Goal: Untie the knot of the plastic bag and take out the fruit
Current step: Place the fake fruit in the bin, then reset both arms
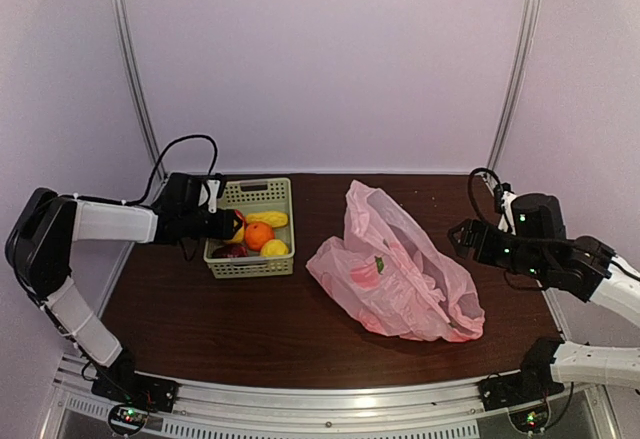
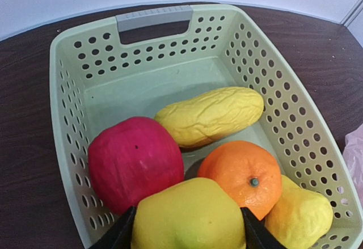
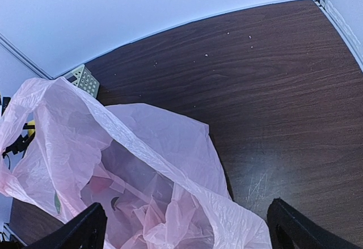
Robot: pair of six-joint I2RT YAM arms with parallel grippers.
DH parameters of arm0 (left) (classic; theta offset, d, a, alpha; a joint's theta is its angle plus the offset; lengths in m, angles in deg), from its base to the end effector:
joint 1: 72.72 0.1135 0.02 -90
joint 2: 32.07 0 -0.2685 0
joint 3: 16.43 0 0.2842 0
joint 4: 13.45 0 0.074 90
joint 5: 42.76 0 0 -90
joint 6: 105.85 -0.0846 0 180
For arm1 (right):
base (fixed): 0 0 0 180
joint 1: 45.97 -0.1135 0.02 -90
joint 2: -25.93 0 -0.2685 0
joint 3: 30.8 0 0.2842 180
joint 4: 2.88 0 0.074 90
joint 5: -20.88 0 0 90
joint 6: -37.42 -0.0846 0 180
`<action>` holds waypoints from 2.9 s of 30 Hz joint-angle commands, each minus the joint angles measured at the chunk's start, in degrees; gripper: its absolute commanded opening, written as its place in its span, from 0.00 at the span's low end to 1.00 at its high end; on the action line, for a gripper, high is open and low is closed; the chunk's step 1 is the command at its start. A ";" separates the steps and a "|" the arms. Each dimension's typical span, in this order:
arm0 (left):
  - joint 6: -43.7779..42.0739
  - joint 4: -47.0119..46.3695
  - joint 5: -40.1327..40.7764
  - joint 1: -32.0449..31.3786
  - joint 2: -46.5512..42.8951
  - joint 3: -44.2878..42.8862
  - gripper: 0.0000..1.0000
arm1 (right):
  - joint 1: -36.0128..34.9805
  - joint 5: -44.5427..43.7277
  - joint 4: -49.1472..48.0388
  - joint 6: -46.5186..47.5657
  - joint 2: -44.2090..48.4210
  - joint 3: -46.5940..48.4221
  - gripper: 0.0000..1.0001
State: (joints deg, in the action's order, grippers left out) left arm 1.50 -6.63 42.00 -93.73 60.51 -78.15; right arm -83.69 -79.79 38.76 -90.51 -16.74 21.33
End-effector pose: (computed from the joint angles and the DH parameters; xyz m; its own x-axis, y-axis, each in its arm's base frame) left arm 0.3718 -0.1511 0.1392 -0.6712 -0.0603 -0.7388 0.2350 0.9279 -0.2893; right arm 0.1962 0.1319 0.2585 -0.6257 0.2798 -0.7282 -0.1175 0.8890 0.4425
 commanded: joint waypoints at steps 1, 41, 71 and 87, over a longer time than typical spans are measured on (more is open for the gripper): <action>-1.39 -2.04 1.66 0.34 2.58 1.19 0.49 | 0.93 0.86 -0.97 -0.41 0.14 -1.21 1.00; 3.52 25.27 -8.41 19.87 -29.34 -0.32 0.98 | 20.34 8.81 -0.18 14.60 -2.08 -0.86 1.00; -9.75 28.90 -3.69 26.29 -60.42 9.53 0.98 | 29.27 2.29 -15.24 23.80 30.70 -13.32 1.00; -9.16 29.10 -1.69 26.28 -60.15 9.41 0.98 | 29.28 2.98 -14.75 23.84 27.26 -12.88 1.00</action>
